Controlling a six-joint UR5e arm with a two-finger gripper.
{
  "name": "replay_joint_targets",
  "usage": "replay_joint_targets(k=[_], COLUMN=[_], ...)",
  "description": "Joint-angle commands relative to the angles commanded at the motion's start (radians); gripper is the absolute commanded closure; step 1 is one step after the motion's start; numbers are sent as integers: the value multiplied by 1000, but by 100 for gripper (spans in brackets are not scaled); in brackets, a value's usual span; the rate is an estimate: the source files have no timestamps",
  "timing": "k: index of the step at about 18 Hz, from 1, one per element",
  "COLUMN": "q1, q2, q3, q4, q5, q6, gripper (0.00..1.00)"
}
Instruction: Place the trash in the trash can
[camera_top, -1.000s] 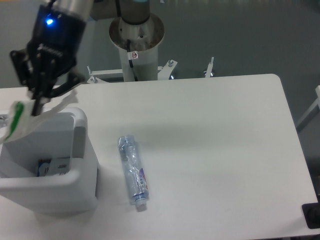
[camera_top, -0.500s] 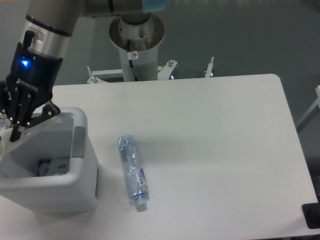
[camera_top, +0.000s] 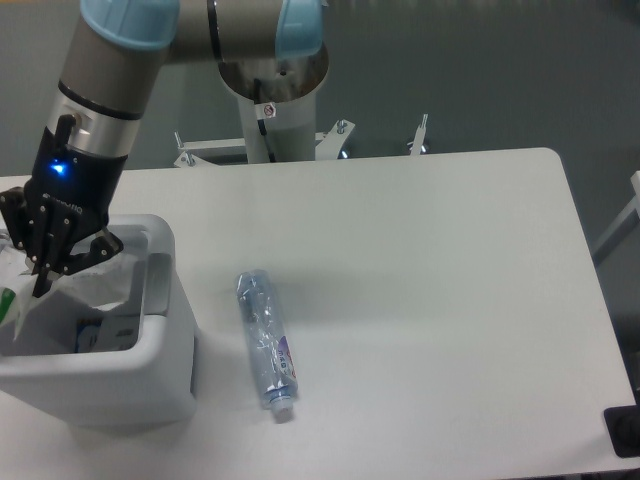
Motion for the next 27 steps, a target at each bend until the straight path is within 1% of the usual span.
replay_joint_targets(k=[1, 2, 3, 6, 8, 10, 14, 17, 19, 23, 27], q1=[2, 3, 3, 23, 78, 110, 227, 305, 343, 374, 399], q2=[3, 6, 15, 37, 64, 81, 109, 110, 109, 104, 104], q3=[5, 6, 8, 9, 9, 8, 0, -1, -6, -18, -28], q4=[0, 0, -2, -2, -2, -3, -2, -5, -6, -17, -20], q5=[0, 0, 3, 5, 5, 18, 96, 193, 260, 383, 449], q6=[0, 0, -2, 0, 2, 9, 12, 15, 67, 205, 305], gripper=[38, 23, 0, 0, 0, 0, 0, 0, 0, 0, 0])
